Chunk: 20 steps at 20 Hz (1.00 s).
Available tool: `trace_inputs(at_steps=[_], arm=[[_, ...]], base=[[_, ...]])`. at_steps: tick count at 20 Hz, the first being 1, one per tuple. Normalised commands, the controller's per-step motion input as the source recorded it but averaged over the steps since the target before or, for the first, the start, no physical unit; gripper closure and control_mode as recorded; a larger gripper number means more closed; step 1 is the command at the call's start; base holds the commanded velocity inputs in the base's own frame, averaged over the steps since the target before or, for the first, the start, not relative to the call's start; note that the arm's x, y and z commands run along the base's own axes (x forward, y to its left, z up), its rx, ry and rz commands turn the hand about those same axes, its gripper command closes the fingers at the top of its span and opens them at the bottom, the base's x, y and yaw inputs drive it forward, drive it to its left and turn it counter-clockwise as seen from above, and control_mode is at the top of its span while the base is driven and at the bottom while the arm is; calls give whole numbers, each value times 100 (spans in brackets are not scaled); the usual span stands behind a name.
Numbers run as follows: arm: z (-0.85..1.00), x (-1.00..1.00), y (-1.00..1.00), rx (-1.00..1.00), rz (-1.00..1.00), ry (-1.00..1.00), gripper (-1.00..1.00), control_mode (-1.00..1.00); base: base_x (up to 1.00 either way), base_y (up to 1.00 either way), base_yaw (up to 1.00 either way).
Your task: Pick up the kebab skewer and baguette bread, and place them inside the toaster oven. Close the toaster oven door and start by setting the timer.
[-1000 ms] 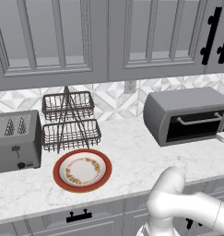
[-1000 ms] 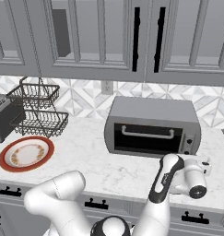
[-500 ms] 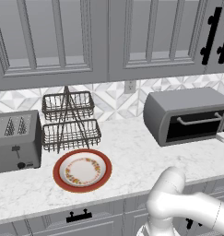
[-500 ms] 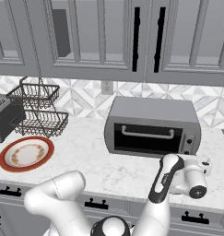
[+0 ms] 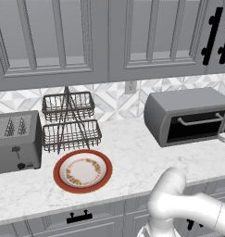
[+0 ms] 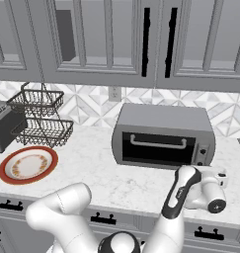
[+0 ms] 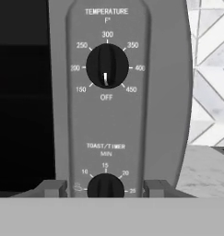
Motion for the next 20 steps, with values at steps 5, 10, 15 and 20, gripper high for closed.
trace_inputs(at_steps=[5,10,15,20], arm=[[0,0,-6,0,13,1,100,-100],[0,0,-1,0,11,0,100,-100],[0,0,0,0,1,0,100,-100],[0,0,0,0,-1,0,100,-100]], base=[[0,0,0],[0,0,0],[0,0,0],[0,0,0]])
